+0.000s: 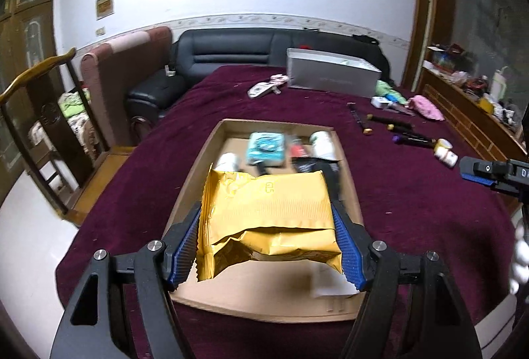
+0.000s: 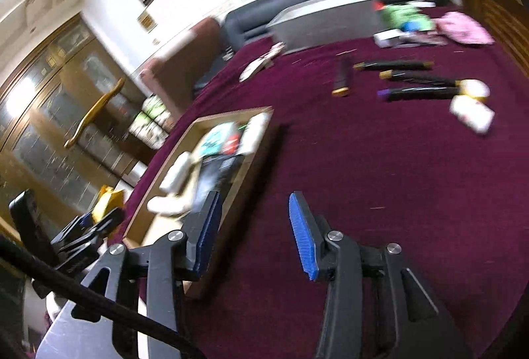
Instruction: Organize objects
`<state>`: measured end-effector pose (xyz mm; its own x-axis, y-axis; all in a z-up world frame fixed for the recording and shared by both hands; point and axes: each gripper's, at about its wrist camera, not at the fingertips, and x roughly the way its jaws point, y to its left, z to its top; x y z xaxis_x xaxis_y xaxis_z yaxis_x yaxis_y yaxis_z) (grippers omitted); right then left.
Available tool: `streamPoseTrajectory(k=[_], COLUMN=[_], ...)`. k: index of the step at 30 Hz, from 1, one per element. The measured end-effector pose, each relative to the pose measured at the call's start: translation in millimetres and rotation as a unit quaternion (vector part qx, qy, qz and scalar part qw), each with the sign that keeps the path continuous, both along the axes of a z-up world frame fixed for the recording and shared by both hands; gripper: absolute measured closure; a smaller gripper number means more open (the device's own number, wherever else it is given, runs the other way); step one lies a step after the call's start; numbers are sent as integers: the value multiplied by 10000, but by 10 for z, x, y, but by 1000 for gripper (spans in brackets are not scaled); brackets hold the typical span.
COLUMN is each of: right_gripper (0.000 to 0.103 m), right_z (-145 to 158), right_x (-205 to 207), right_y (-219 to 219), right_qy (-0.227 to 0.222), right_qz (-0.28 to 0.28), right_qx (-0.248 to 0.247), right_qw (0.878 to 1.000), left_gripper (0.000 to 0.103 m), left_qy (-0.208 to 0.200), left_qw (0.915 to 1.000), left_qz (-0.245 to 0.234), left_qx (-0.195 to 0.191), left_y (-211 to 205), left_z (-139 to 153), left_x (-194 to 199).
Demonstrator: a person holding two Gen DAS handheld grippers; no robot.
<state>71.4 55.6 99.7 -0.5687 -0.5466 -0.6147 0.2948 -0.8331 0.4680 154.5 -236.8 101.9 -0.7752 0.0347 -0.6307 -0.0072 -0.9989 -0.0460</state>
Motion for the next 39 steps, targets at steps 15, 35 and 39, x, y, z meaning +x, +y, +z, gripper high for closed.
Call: streamPoseTrajectory(k=[15,35,39], right_gripper=[52,52,52], right_z=[95,-434,-512], right_x=[-54,-1266,-1408], right_y=[1563,1719,1641], right_qy=[-102,-916,-1003], right_qz=[-1866,-2092,-1997], right_qx=[134,696,766], right_qw=[9823,9711,9717], left_gripper=[36,36,36], left_qy=[-366,-893,-991], left_qw=[9901,9803,9794], left_qz=[-1322,-1741,-1730], left_qx=[287,284,310], left_y=[901,1290,1310], left_z=[-134,-366,-419], left_x=[-81,-290,-365])
